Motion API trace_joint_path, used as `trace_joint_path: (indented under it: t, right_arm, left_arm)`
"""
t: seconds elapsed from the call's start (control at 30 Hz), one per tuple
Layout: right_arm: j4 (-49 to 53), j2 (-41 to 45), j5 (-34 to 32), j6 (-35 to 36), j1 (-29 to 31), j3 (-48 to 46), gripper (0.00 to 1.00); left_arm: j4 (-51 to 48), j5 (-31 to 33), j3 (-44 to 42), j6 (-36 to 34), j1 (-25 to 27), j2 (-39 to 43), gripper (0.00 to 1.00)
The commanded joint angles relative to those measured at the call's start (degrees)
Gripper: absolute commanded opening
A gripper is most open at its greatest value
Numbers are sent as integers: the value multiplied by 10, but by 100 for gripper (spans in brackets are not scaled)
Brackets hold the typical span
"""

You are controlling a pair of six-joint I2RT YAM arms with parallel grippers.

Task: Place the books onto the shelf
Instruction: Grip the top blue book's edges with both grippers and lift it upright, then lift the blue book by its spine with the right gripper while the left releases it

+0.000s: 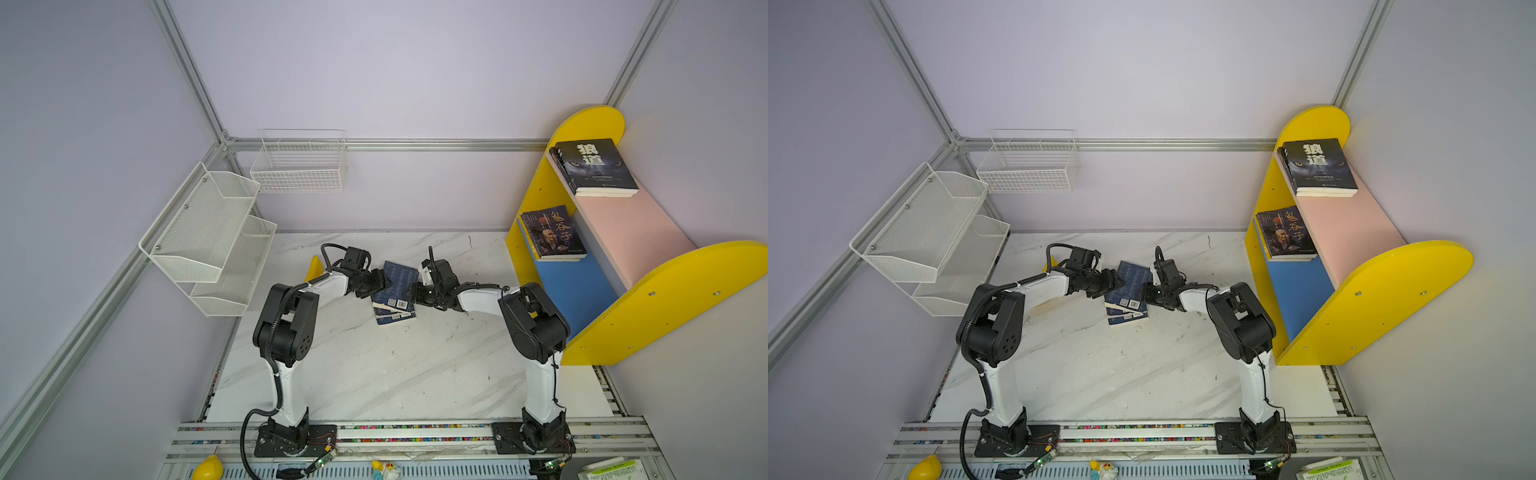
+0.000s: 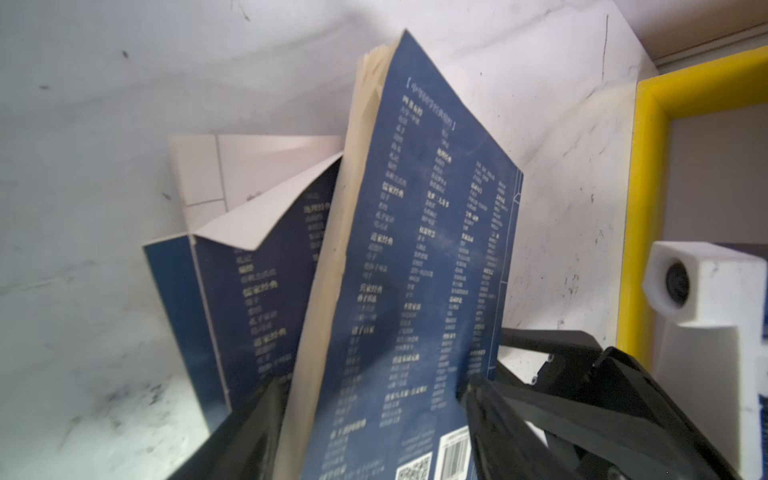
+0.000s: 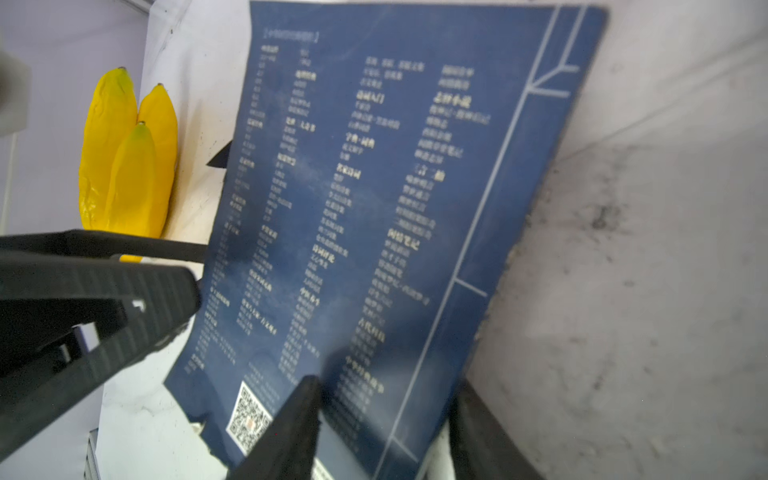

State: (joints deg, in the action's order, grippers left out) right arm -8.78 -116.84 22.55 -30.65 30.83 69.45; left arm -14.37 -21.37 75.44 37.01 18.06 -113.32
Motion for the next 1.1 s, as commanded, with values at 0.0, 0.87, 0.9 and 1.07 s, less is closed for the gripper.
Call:
trace_joint_path:
  t: [0.0, 0.87, 0.9, 1.07]
  right_arm:
    - [-60, 15, 36, -24, -2, -9, 44]
    - [-12, 156, -89, -37, 3, 11, 16]
    - [5, 165, -104, -21, 5, 19, 15]
    - [79, 219, -207, 66, 16, 59, 13]
  left_arm:
    - [37, -37, 36, 28, 8, -17, 68]
    - [91, -79, 41, 116, -1, 31, 77]
    - [84, -76, 49, 116, -4, 39, 78]
    - [17, -90, 110, 116, -15, 75, 81]
